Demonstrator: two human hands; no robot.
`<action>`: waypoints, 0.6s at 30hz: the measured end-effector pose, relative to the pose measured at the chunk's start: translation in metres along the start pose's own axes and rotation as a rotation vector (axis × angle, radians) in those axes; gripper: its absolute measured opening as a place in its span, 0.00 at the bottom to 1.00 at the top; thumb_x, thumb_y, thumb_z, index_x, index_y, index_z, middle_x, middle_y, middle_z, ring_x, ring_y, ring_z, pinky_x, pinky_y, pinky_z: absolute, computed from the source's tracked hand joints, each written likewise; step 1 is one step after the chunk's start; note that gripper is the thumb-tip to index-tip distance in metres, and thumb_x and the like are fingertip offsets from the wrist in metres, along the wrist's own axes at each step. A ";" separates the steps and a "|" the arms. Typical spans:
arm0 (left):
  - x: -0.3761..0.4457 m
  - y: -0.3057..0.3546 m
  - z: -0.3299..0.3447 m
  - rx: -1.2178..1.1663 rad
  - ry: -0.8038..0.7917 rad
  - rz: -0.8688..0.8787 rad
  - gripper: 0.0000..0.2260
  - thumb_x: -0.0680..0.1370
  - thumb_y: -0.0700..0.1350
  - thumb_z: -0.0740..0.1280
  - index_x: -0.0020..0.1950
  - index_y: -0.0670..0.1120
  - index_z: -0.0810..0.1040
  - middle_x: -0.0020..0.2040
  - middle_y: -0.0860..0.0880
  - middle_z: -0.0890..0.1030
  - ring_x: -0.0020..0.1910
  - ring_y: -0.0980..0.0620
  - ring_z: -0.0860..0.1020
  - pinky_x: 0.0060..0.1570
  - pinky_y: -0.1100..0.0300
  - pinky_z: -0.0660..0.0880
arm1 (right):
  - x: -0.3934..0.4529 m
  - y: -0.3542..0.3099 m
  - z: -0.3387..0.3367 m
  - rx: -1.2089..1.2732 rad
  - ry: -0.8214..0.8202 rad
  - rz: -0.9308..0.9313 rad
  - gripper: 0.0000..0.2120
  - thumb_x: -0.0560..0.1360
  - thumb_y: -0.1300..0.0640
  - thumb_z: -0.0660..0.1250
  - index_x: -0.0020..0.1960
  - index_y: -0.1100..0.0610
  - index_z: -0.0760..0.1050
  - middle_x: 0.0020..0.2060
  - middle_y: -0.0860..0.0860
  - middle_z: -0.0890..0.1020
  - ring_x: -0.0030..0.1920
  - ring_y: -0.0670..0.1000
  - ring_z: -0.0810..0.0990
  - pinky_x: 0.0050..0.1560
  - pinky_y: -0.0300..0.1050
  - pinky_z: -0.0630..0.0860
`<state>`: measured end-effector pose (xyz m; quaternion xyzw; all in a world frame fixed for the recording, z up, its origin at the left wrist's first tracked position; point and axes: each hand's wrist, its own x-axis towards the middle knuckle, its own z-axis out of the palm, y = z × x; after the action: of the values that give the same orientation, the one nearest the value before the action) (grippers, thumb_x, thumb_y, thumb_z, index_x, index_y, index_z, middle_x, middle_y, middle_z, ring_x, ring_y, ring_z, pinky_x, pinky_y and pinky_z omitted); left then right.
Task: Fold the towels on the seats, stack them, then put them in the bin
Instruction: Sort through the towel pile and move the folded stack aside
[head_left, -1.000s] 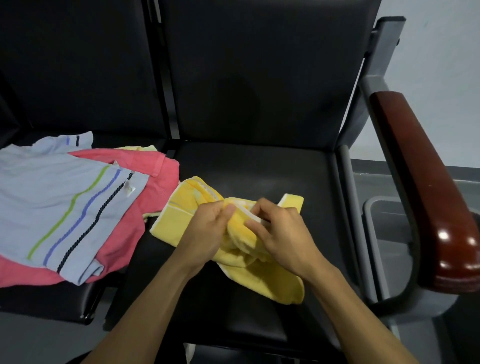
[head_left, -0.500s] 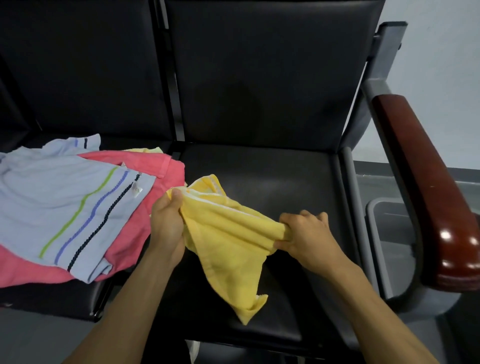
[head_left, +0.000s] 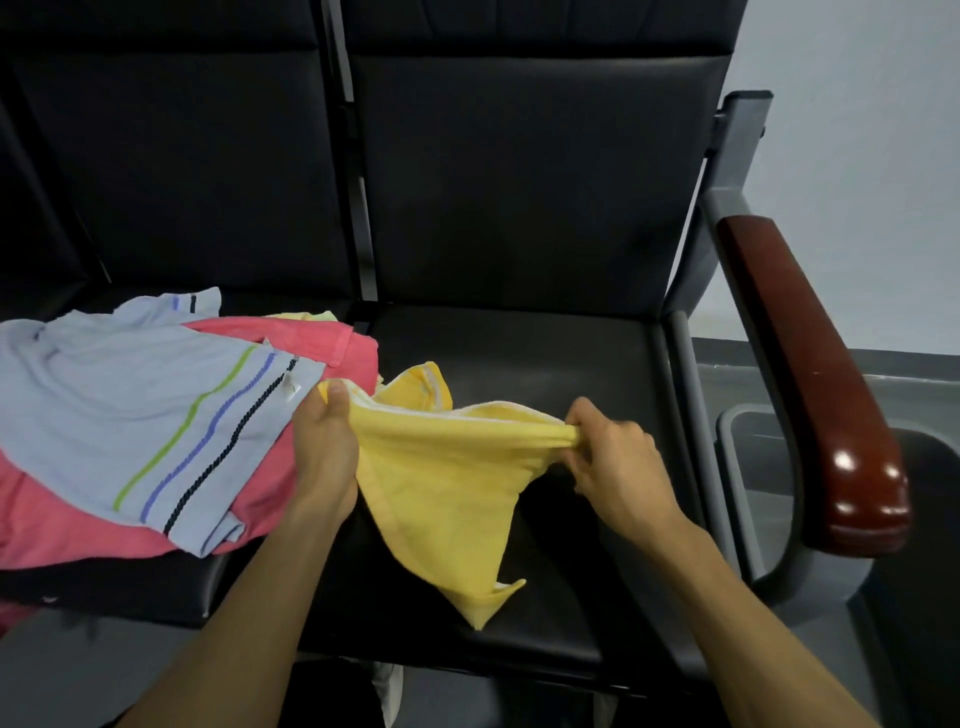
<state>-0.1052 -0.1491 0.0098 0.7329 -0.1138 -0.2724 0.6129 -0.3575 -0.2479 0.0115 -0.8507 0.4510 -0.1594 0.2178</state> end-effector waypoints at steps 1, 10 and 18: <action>-0.002 0.001 0.000 0.020 0.007 0.007 0.24 0.85 0.54 0.58 0.70 0.34 0.68 0.70 0.31 0.71 0.69 0.31 0.71 0.69 0.35 0.69 | -0.002 -0.001 0.000 0.098 -0.011 0.010 0.11 0.78 0.56 0.66 0.43 0.49 0.64 0.28 0.48 0.78 0.28 0.49 0.79 0.31 0.48 0.76; -0.038 0.014 0.024 0.479 -0.582 0.429 0.11 0.83 0.43 0.63 0.50 0.50 0.85 0.47 0.63 0.84 0.50 0.68 0.79 0.48 0.77 0.69 | 0.004 -0.008 0.015 -0.150 0.100 -0.123 0.10 0.73 0.52 0.61 0.35 0.50 0.63 0.25 0.45 0.67 0.29 0.50 0.68 0.42 0.49 0.61; -0.044 -0.017 0.044 1.048 -0.641 0.656 0.05 0.76 0.53 0.70 0.46 0.53 0.80 0.33 0.55 0.74 0.41 0.50 0.77 0.38 0.53 0.71 | 0.007 0.003 0.019 -0.211 -0.077 -0.180 0.23 0.77 0.33 0.57 0.31 0.47 0.62 0.27 0.45 0.70 0.37 0.46 0.68 0.47 0.48 0.57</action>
<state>-0.1683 -0.1596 0.0004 0.7433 -0.6211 -0.1856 0.1652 -0.3467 -0.2510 -0.0055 -0.9115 0.3783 -0.0973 0.1288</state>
